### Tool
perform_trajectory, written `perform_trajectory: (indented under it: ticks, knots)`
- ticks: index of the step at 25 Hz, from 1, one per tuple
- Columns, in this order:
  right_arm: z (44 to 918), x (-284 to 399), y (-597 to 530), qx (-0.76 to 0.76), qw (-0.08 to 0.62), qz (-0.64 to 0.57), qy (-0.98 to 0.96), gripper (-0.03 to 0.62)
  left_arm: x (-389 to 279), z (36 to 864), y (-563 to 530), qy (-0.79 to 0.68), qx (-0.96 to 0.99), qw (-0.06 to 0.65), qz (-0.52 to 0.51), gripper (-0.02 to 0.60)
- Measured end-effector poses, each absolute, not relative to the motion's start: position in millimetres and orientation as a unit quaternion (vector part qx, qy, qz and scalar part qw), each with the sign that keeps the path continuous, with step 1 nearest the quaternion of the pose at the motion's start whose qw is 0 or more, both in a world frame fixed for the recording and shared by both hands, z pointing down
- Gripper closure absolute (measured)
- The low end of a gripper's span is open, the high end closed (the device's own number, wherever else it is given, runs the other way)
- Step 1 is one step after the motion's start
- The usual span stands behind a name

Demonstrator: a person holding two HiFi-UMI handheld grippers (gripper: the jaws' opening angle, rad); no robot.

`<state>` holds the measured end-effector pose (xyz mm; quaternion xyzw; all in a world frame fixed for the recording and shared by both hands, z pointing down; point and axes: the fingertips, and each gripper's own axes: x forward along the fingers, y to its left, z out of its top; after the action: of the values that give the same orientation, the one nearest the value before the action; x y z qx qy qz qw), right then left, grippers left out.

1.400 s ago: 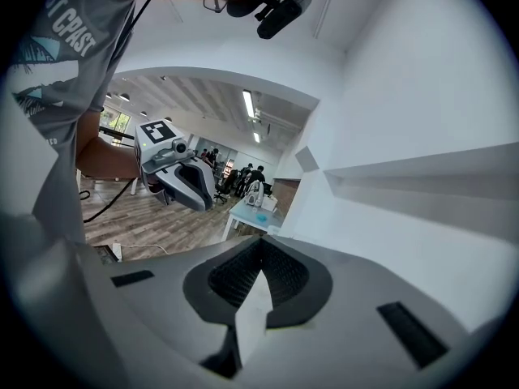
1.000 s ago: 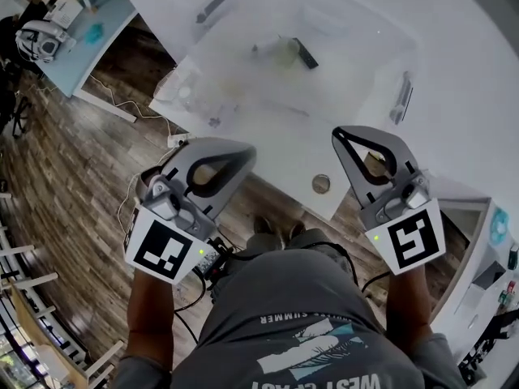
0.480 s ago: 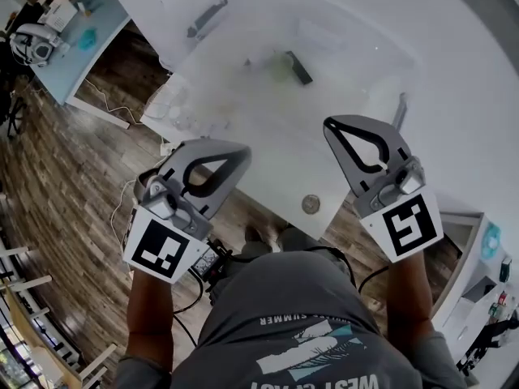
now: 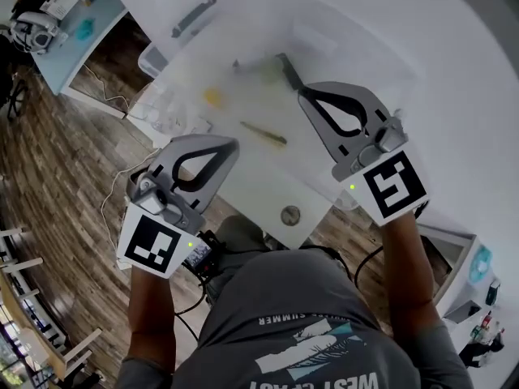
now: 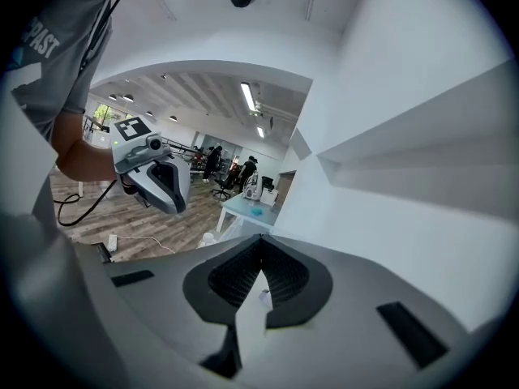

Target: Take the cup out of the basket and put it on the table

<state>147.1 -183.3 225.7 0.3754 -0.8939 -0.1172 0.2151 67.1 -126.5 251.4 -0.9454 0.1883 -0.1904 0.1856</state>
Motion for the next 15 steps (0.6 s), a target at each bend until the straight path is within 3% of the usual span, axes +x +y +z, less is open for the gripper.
perform_trajectory:
  ticks: [15]
  knots:
    - [337.0,149.2,-312.2,0.383,0.292,-0.025,-0.876,0.582,46.7,282.3,-189.3,0.179,-0.954,0.146,-0.192,0.572]
